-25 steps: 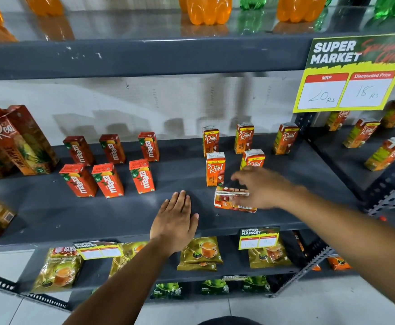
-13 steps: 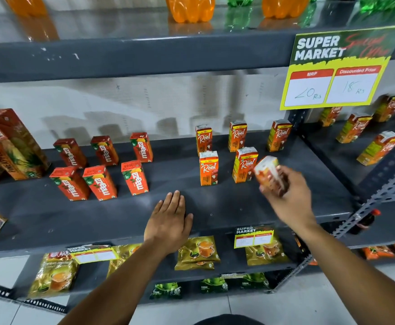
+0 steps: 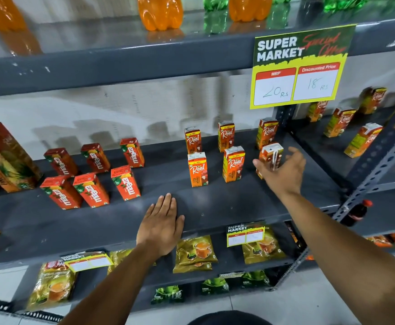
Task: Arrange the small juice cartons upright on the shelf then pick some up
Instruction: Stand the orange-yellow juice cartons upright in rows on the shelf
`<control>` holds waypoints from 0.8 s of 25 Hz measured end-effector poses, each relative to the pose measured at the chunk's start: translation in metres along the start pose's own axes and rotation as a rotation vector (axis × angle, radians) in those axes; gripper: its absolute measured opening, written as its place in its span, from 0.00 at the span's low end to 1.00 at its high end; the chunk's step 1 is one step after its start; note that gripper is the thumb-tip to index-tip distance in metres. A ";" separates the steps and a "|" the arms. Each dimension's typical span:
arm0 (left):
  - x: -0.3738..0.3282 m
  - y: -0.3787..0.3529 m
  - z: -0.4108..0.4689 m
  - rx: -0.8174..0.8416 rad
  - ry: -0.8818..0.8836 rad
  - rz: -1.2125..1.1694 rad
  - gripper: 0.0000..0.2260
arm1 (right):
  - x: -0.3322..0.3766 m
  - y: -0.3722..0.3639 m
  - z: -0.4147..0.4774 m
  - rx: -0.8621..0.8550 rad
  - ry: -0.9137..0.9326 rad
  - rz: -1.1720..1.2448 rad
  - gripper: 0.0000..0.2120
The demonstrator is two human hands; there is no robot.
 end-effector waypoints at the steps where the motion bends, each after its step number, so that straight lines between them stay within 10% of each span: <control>1: 0.000 0.001 0.001 -0.008 0.000 -0.003 0.38 | 0.011 0.009 0.003 -0.040 0.066 -0.055 0.44; 10: 0.000 -0.001 0.004 -0.008 -0.012 0.035 0.38 | 0.077 -0.028 0.053 0.668 0.327 -0.819 0.17; 20: 0.002 -0.003 0.002 0.003 -0.009 0.021 0.35 | 0.071 -0.033 0.044 0.818 0.450 -0.609 0.36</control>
Point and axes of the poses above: each hand's wrist, its own z-axis towards the middle knuckle, its own y-axis out of the back of the hand, x = y × z, the point moved 10 cm from there along z, towards the middle knuckle, and after that the axes turned 1 degree about -z, right-handed, at the moved point
